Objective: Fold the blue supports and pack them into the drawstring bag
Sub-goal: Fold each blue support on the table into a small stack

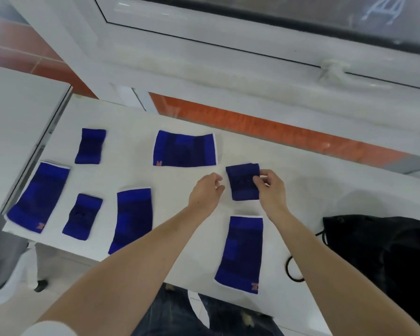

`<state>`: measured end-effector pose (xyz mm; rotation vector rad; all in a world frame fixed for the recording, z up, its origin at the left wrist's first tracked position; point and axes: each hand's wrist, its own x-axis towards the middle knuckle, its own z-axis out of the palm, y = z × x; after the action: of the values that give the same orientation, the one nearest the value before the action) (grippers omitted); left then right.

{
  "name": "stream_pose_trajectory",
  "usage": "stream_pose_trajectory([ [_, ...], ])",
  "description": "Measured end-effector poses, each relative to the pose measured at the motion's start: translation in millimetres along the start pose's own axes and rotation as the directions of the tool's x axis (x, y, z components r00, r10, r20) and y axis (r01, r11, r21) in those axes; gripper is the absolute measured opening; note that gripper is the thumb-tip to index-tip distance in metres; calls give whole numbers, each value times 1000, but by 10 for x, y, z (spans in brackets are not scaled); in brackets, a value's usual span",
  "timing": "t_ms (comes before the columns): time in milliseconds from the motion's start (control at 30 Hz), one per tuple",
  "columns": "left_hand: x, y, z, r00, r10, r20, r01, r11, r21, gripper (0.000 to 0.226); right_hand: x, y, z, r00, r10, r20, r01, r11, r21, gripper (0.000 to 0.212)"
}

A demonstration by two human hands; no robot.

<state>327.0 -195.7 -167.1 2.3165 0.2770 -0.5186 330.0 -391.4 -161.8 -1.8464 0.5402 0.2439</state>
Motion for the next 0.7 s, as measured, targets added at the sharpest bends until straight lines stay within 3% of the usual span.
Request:
stream_pose_trajectory([
  [400,36,120,220,1000,-23,15,20,983,182,33,273,69,77,1000,-11,-7,10,993,-115,9],
  [500,66,137,278,1000,-17,-4,18,983,180,21,278,93,98,999,-40,-2,38,978,-204,7],
  [600,82,173,325,998,-24,-52,32,989,148,22,310,151,113,997,-72,-27,60,951,-303,10],
  [700,107,219,368,994,-67,-87,76,992,105,21,330,166,131,997,-65,-35,52,953,-297,10],
])
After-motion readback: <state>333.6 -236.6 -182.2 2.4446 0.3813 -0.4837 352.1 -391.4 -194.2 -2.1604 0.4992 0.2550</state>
